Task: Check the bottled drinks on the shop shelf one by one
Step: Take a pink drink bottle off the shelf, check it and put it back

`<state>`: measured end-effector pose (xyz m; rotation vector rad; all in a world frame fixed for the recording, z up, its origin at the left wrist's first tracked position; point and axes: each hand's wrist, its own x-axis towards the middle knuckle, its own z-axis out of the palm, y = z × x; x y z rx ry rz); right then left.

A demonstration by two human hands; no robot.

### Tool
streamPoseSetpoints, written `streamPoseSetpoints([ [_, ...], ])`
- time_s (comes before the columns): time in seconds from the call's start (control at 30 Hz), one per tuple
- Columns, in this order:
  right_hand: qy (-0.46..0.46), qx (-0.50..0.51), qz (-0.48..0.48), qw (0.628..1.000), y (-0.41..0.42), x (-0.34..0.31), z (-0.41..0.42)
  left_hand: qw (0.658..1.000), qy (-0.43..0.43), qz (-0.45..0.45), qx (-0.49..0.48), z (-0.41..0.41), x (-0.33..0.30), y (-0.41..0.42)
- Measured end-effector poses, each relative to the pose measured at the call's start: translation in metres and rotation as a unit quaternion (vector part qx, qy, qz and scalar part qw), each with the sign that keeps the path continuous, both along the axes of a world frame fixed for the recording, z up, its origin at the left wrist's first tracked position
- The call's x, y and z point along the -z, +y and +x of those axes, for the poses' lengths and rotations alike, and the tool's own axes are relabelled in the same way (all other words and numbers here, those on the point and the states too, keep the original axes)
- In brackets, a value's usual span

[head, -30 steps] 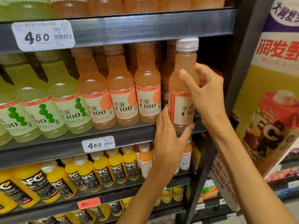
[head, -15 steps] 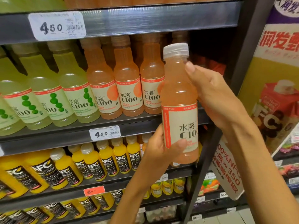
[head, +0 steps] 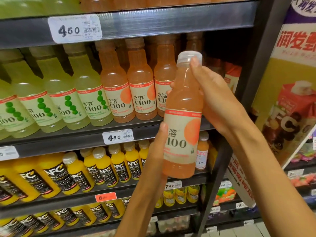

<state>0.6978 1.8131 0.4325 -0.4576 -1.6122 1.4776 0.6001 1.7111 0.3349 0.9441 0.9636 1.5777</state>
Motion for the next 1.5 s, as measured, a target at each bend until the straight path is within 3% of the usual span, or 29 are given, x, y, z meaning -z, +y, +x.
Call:
streamPoseSetpoints([
  [0.1,0.054,-0.112,-0.06,0.991,0.0,0.001,-0.003,0.985,-0.121,0.007,0.125,0.005,-0.005,-0.006],
  [0.17,0.103,-0.184,-0.105,0.972,-0.003,0.004,-0.008,0.977,-0.127,0.003,0.169,0.007,-0.002,-0.006],
  [0.27,0.121,-0.196,-0.107,0.967,-0.005,0.005,-0.01,0.995,-0.043,-0.029,0.084,0.0,0.004,-0.003],
  [0.4,0.073,-0.092,-0.014,0.993,-0.007,0.003,-0.011,0.999,0.041,-0.031,0.006,-0.008,0.001,-0.003],
  [0.53,0.06,-0.133,-0.067,0.987,-0.002,-0.003,-0.013,0.999,-0.022,-0.022,0.036,-0.002,0.0,-0.006],
  [0.7,0.14,-0.252,-0.166,0.943,0.003,-0.003,-0.017,0.985,-0.08,-0.019,0.151,0.003,0.003,-0.007],
  [0.77,0.126,-0.226,-0.137,0.956,0.003,-0.004,-0.016,0.991,-0.046,-0.03,0.122,0.002,0.003,-0.005],
  [0.87,0.081,-0.105,-0.072,0.989,0.003,-0.005,-0.012,0.998,0.045,-0.027,0.027,-0.007,0.003,-0.005],
  [0.97,0.056,-0.031,-0.039,0.997,0.004,-0.007,-0.011,0.995,0.102,-0.004,0.009,-0.006,0.004,-0.004],
  [1.1,0.04,-0.086,-0.048,0.994,0.006,-0.009,-0.009,0.999,-0.007,-0.001,0.045,0.002,0.002,-0.005],
  [1.27,0.145,-0.223,-0.128,0.955,0.003,-0.003,-0.011,0.987,-0.068,-0.006,0.147,0.003,0.0,-0.005],
  [1.37,0.127,-0.196,-0.098,0.967,0.002,-0.006,-0.01,0.994,-0.038,-0.012,0.103,0.001,0.002,-0.003],
  [1.5,0.051,-0.074,-0.053,0.995,0.008,-0.009,-0.007,0.998,0.032,-0.032,0.044,-0.003,-0.002,-0.004],
])
